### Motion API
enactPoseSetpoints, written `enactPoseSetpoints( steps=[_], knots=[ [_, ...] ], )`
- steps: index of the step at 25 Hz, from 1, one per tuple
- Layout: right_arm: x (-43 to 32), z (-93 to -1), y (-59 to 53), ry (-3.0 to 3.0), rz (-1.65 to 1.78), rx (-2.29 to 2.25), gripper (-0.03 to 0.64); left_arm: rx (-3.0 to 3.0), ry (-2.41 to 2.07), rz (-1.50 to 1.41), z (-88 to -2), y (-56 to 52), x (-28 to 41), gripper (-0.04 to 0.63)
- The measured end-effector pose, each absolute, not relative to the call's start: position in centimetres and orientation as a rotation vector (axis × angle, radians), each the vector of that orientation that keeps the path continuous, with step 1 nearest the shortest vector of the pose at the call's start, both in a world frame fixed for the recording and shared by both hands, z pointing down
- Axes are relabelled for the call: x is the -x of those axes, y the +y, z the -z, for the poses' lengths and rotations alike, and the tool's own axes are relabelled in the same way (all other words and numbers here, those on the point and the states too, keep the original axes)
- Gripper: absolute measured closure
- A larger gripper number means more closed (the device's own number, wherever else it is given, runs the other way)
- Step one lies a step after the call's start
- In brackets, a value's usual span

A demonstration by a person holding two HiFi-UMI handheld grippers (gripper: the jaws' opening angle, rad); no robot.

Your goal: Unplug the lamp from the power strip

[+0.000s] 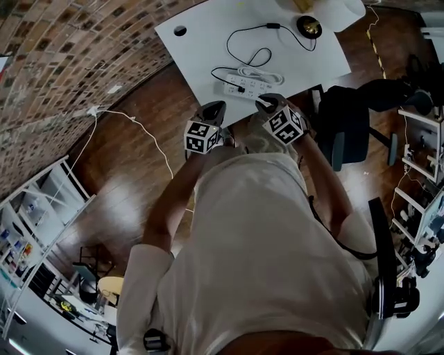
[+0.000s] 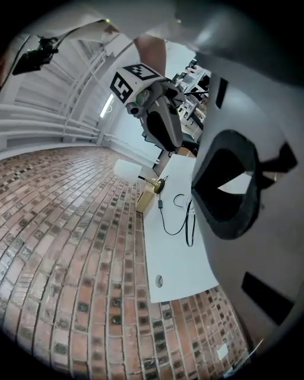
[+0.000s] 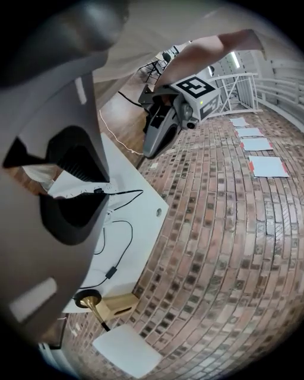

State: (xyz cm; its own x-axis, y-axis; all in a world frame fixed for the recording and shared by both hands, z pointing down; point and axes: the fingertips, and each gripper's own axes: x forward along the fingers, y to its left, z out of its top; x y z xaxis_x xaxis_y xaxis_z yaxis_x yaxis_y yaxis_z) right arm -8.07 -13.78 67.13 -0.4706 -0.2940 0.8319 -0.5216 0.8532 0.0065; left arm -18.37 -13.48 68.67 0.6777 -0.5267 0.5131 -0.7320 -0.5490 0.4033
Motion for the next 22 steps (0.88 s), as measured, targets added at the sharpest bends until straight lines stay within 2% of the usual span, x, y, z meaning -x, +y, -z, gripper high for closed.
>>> enactPoseSetpoints(
  steps=[7,22],
  knots=[
    [8.6,-70.3,-16.0,-2.076,-0.274,-0.458,0.563,-2.105,-0.959,-0.529,-74.5,-15.7,17.4,0.592],
    [6.7,-71.7,-18.3,-2.122,-0.279,-0.264,0.563,-1.902,-1.054,-0.495,-75.0,-15.9,15.6,0.592]
  ],
)
